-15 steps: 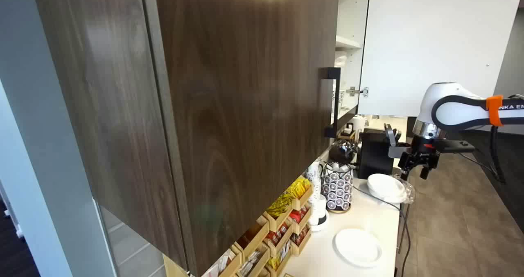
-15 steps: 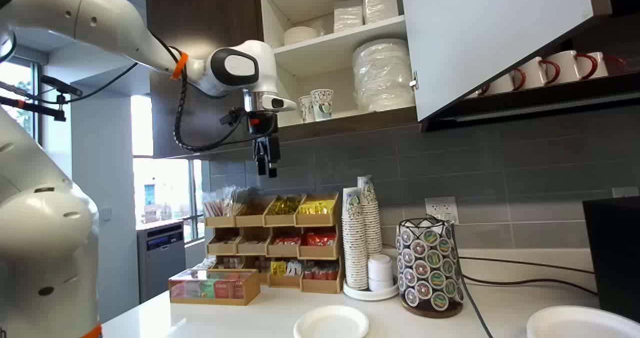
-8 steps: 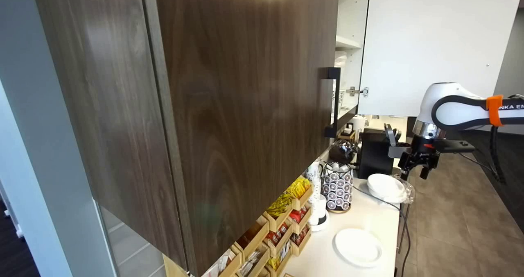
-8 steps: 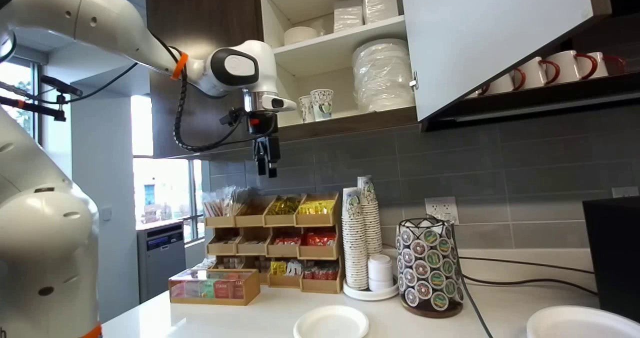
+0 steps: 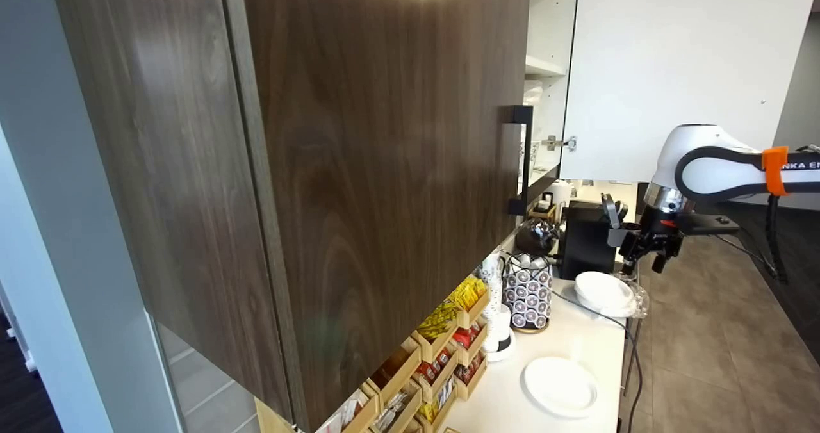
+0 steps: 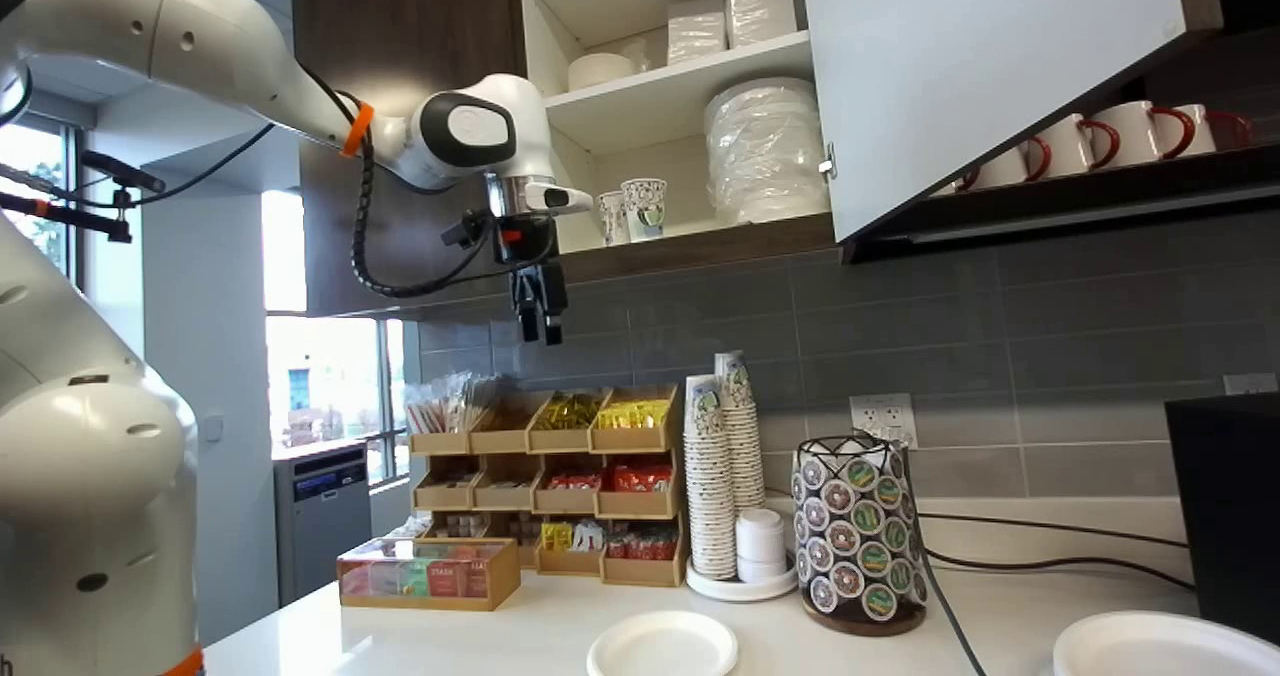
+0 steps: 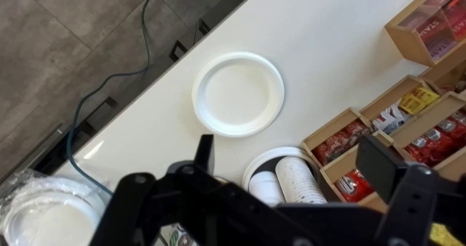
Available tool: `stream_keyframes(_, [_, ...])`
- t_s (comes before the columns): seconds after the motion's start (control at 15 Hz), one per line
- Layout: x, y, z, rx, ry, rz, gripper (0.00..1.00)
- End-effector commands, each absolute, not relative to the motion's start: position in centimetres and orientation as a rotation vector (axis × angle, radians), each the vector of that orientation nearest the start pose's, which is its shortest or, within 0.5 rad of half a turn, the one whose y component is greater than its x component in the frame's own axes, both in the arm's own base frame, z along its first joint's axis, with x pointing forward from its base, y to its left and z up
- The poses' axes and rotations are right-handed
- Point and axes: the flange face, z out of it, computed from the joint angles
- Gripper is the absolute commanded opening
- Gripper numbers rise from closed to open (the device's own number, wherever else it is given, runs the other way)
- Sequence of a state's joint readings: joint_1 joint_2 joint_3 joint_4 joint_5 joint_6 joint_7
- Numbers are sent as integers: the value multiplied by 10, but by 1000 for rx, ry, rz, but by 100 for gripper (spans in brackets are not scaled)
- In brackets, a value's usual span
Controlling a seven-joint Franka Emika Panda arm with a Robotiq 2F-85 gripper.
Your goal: Stack the paper cups on the bottom shelf of the open top cabinet, pick up the stacked paper cups and put them on the white plate on the kitchen counter
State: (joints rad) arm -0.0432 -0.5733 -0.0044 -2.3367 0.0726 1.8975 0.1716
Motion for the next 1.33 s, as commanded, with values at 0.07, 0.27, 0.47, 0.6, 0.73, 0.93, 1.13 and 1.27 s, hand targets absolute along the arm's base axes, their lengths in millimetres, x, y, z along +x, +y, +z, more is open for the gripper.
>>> stream_keyframes(0.07, [414,-1,626,-3065,225,-566,100])
stream_keyframes(0.27, [430,5,685,-3016,146,-876,100])
stream_keyframes(0.47, [449,18,735,-2956,62,-1142,100])
stream_keyframes(0.6, [460,36,763,-2915,-16,-1277,100])
stream_keyframes(0.73, [471,54,788,-2879,-82,-1383,100])
stream_keyframes(0.93, [463,54,786,-2872,-54,-1364,100])
stream_keyframes(1.13, [469,54,788,-2871,-61,-1368,100])
stream_keyframes(1.27, [470,54,788,-2872,-63,-1368,100])
